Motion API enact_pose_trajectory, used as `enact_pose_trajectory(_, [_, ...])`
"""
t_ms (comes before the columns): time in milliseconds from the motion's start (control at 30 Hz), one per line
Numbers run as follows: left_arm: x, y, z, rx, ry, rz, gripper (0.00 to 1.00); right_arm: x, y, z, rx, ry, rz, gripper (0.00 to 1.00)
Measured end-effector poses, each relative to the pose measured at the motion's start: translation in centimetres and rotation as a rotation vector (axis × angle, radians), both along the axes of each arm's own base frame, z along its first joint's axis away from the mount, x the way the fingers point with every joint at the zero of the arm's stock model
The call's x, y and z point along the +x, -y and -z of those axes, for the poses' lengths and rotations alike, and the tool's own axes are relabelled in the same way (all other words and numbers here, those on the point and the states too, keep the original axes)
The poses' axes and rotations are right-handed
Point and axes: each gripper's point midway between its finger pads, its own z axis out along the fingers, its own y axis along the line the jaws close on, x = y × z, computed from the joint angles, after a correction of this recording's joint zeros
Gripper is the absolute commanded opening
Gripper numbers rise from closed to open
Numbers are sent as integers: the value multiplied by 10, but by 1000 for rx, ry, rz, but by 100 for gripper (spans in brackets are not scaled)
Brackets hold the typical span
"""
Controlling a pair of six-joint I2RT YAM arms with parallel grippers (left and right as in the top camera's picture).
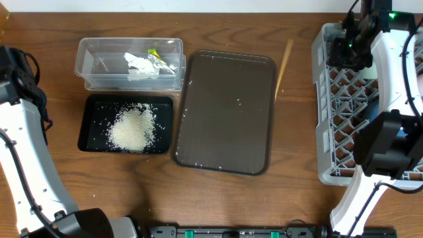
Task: Sort waste into correct bins and load items into the dishwasher rack
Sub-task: 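Lift the chopstick and carry it right toward the rack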
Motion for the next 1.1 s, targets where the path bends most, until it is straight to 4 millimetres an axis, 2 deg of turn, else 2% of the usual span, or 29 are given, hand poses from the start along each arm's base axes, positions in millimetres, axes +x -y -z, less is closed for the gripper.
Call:
enact_pose_trajectory(133, [0, 0, 0, 0, 0, 0, 92, 2, -23, 1, 75, 1, 7, 47])
enact_pose_trajectory(300, [0, 0, 0, 0, 0, 0, 92, 15, -73, 13, 130, 34, -3, 63])
enact_pose_trajectory(433, [0, 0, 0, 0, 0, 0, 92, 20, -115, 33, 94, 63, -37, 63])
enact_pose_trajectory(567, [0, 0, 0, 0, 0, 0, 92, 18, -137, 50, 4, 79, -49, 60])
enact_pose_trajectory(667, [0, 0, 0, 0, 0, 0, 92, 20, -140, 53, -38, 96, -54, 58])
enact_pose_trajectory(833, [0, 0, 0, 0, 0, 0, 92, 25, -128, 58, -85, 100, -31, 59])
enact_pose_trajectory(1100, [0, 0, 0, 0, 0, 0, 92, 14, -109, 102, -34, -31, -51, 59])
